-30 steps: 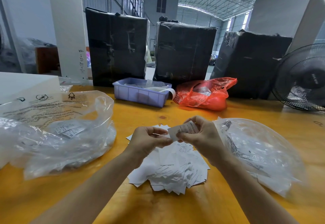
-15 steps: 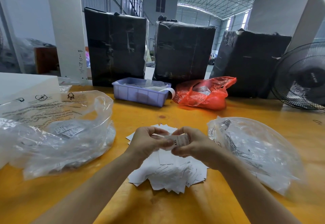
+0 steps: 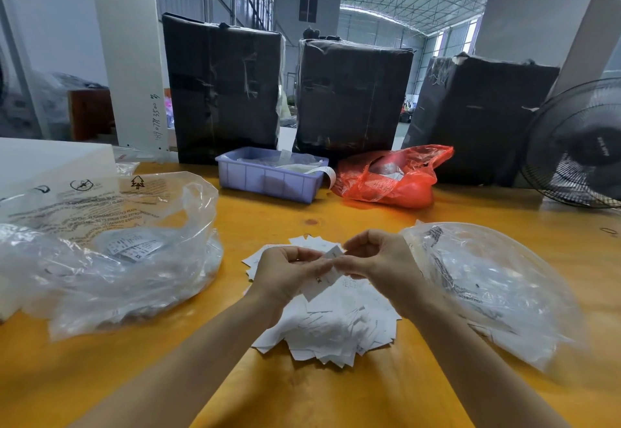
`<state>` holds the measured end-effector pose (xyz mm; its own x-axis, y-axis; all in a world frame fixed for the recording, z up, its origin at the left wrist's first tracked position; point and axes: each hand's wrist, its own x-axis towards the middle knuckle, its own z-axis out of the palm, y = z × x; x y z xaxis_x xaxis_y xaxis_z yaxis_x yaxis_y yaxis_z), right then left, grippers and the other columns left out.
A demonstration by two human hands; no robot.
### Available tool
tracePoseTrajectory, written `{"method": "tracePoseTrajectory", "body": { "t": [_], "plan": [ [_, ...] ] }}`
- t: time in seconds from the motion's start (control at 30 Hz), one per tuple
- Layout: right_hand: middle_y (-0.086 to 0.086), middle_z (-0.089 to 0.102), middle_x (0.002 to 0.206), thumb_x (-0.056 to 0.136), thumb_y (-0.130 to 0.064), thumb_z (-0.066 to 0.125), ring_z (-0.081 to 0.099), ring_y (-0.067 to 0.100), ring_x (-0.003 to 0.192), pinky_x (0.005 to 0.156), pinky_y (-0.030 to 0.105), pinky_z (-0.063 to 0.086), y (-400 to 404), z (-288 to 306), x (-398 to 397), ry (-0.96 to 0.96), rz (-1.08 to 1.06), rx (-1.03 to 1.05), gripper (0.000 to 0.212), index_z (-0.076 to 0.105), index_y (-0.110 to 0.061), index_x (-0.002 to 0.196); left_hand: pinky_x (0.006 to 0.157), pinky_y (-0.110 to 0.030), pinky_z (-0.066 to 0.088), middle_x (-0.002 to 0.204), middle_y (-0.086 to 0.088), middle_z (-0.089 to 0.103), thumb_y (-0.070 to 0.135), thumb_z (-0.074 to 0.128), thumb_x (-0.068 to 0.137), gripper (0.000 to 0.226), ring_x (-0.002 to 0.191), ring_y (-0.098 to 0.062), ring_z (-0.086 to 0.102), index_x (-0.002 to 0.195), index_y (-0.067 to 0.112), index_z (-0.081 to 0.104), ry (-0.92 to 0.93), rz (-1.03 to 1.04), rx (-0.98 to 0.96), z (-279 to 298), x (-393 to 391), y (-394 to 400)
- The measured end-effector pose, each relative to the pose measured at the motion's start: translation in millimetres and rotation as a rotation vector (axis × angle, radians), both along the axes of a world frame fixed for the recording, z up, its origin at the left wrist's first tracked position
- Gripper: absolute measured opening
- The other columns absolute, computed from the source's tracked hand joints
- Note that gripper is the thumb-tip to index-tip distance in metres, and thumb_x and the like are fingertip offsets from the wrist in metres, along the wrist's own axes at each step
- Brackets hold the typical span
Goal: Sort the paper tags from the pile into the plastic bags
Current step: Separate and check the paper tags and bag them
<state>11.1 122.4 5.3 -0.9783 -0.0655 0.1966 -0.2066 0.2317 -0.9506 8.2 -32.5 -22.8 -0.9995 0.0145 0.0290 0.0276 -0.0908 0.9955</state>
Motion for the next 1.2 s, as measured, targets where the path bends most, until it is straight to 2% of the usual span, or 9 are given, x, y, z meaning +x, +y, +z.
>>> {"method": "tracePoseTrajectory", "body": {
  "t": [0.23, 0.4, 0.5, 0.7, 0.8, 0.9, 1.0, 1.1, 1.2],
  "plan": [
    [0.015, 0.065, 0.079, 0.077, -0.001, 0.074, 0.065, 0.019, 0.070, 0.064, 0.024, 0.057, 0, -4, -2, 0.044, -0.013, 0.037, 0.010, 0.064, -0.001, 0.080, 0.075, -0.038, 0.056, 0.095, -0.019, 0.070, 0.023, 0.068, 0.084, 0.022, 0.090, -0.032, 0.068, 0.092, 0.003, 0.070, -0.112, 0.033, 0.096, 1, 0, 2],
    [0.010, 0.066, 0.072, 0.076, 0.001, 0.074, 0.059, 0.008, 0.059, 0.057, 0.017, 0.050, -9, -7, 2, 0.031, 0.067, 0.084, 0.011, 0.066, -0.003, 0.082, 0.061, -0.029, 0.049, 0.075, -0.007, 0.070, 0.030, 0.071, 0.081, 0.018, 0.071, -0.022, 0.062, 0.083, 0.012, 0.074, -0.153, 0.098, 0.100, 2, 0, 4],
    [0.001, 0.068, 0.071, 0.083, -0.011, 0.071, 0.058, 0.004, 0.060, 0.059, 0.019, 0.047, -15, -9, 4, 0.092, 0.048, 0.141, 0.002, 0.071, -0.012, 0.081, 0.062, -0.030, 0.046, 0.077, -0.008, 0.070, 0.033, 0.070, 0.082, 0.021, 0.073, -0.023, 0.061, 0.085, 0.013, 0.075, -0.161, 0.116, 0.129, 3, 2, 4],
    [0.001, 0.072, 0.096, 0.079, -0.019, 0.075, 0.068, 0.010, 0.083, 0.078, 0.023, 0.054, -20, -11, 6, 0.185, 0.109, 0.307, 0.027, 0.072, -0.009, 0.104, 0.057, -0.024, 0.053, 0.086, -0.007, 0.071, 0.025, 0.063, 0.088, 0.023, 0.068, -0.016, 0.067, 0.095, 0.004, 0.069, -0.190, 0.067, 0.438, 10, 3, 4],
    [0.006, 0.073, 0.084, 0.078, -0.008, 0.075, 0.066, 0.010, 0.071, 0.067, 0.021, 0.053, -20, -11, 5, 0.162, 0.088, 0.192, 0.012, 0.074, -0.008, 0.091, 0.056, -0.026, 0.053, 0.087, -0.009, 0.071, 0.026, 0.058, 0.090, 0.022, 0.068, -0.018, 0.067, 0.093, 0.005, 0.066, -0.206, -0.030, 0.491, 12, 4, 3],
    [0.011, 0.070, 0.074, 0.079, -0.002, 0.072, 0.063, 0.014, 0.063, 0.058, 0.019, 0.051, -13, -10, 2, 0.001, 0.028, -0.051, 0.007, 0.071, -0.007, 0.084, 0.048, -0.021, 0.052, 0.072, -0.005, 0.071, 0.035, 0.057, 0.089, 0.025, 0.055, -0.014, 0.066, 0.094, 0.013, 0.067, -0.246, -0.100, 0.361, 15, 5, 0],
    [0.011, 0.069, 0.073, 0.079, 0.000, 0.071, 0.064, 0.016, 0.064, 0.059, 0.021, 0.053, -6, -7, 0, -0.093, -0.044, -0.185, 0.005, 0.070, -0.002, 0.083, 0.057, -0.028, 0.055, 0.088, -0.009, 0.071, 0.047, 0.063, 0.081, 0.035, 0.070, -0.020, 0.068, 0.097, 0.015, 0.067, -0.272, -0.103, 0.169, 15, -1, -7],
    [0.014, 0.068, 0.073, 0.080, 0.001, 0.069, 0.065, 0.018, 0.062, 0.061, 0.023, 0.057, -5, -6, 0, -0.109, -0.065, -0.241, 0.003, 0.069, -0.002, 0.080, 0.053, -0.022, 0.054, 0.079, -0.008, 0.072, 0.027, 0.077, 0.070, 0.027, 0.066, -0.016, 0.068, 0.088, 0.008, 0.069, -0.246, -0.167, 0.008, 16, -3, -16],
    [0.017, 0.067, 0.072, 0.082, 0.004, 0.066, 0.066, 0.020, 0.060, 0.061, 0.024, 0.058, -6, -6, -1, -0.110, -0.059, -0.252, 0.004, 0.067, 0.001, 0.082, 0.050, -0.017, 0.050, 0.063, -0.003, 0.070, 0.003, 0.078, 0.071, 0.013, 0.053, -0.007, 0.065, 0.080, 0.004, 0.068, -0.177, -0.150, -0.134, 19, -2, -22]
  ]
}}
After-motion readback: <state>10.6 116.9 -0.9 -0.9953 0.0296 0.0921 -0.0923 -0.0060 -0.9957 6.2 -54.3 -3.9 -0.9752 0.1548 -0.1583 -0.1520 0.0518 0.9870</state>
